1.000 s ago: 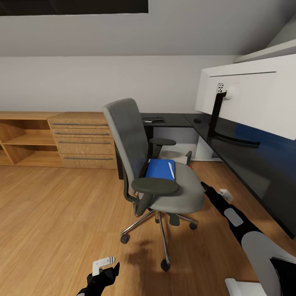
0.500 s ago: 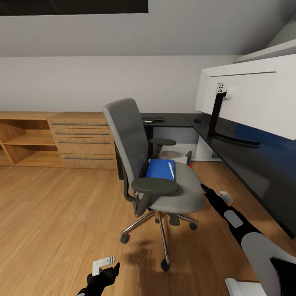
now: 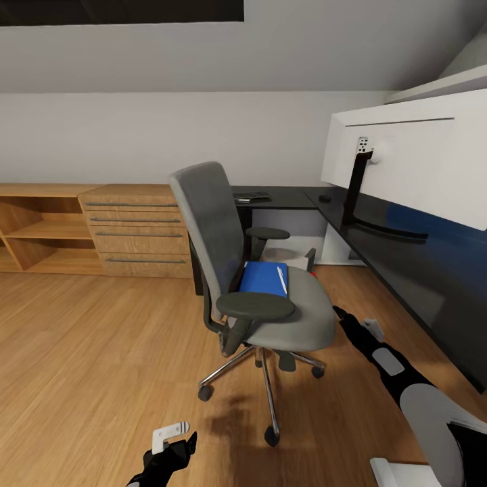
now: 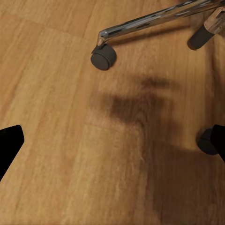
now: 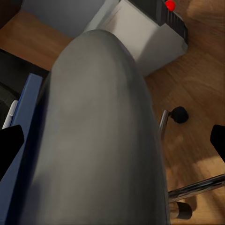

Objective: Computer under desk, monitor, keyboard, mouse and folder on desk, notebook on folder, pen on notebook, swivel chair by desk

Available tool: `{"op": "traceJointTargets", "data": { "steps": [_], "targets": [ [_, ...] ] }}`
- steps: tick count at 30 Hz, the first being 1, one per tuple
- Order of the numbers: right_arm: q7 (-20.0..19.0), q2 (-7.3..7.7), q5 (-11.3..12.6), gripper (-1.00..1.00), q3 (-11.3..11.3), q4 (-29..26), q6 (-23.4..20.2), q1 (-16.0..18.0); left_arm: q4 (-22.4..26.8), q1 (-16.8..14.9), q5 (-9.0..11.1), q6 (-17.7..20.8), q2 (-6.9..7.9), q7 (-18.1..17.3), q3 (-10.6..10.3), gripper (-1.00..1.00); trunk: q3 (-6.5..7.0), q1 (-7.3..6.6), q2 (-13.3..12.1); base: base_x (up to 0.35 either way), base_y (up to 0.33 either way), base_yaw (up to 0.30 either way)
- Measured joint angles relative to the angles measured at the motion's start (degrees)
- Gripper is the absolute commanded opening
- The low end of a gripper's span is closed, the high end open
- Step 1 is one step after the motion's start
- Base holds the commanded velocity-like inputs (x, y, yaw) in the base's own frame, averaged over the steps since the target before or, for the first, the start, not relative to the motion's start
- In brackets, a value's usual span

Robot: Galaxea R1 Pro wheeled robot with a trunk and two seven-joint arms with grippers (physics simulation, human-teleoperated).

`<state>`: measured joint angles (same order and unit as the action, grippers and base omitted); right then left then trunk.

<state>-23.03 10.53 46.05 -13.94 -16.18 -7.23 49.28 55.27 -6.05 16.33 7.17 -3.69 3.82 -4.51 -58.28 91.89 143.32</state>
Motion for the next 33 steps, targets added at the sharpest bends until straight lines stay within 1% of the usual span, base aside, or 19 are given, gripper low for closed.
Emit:
{"op": "traceJointTargets", "data": {
  "steps": [12,24,33],
  "targets": [
    [0.0,0.17,0.0,1.00,-0.4,-0.1,-0.7,0.0,0.0,0.0,-0.1,0.0,-0.01,0.0,-0.3,1.00,0.00,0.00,0.0,0.000,0.000,0.010],
    [0.1,0.30,-0.2,1.00,-0.8,-0.1,-0.6,0.0,0.0,0.0,-0.1,0.0,0.00,0.0,-0.3,1.00,-0.31,0.00,0.0,0.000,0.000,0.139],
    [0.1,0.37,-0.1,1.00,-0.6,-0.1,-0.6,0.0,0.0,0.0,-0.1,0.0,-0.01,0.0,-0.3,1.00,-0.73,0.00,0.0,0.000,0.000,0.128]
  ]
}}
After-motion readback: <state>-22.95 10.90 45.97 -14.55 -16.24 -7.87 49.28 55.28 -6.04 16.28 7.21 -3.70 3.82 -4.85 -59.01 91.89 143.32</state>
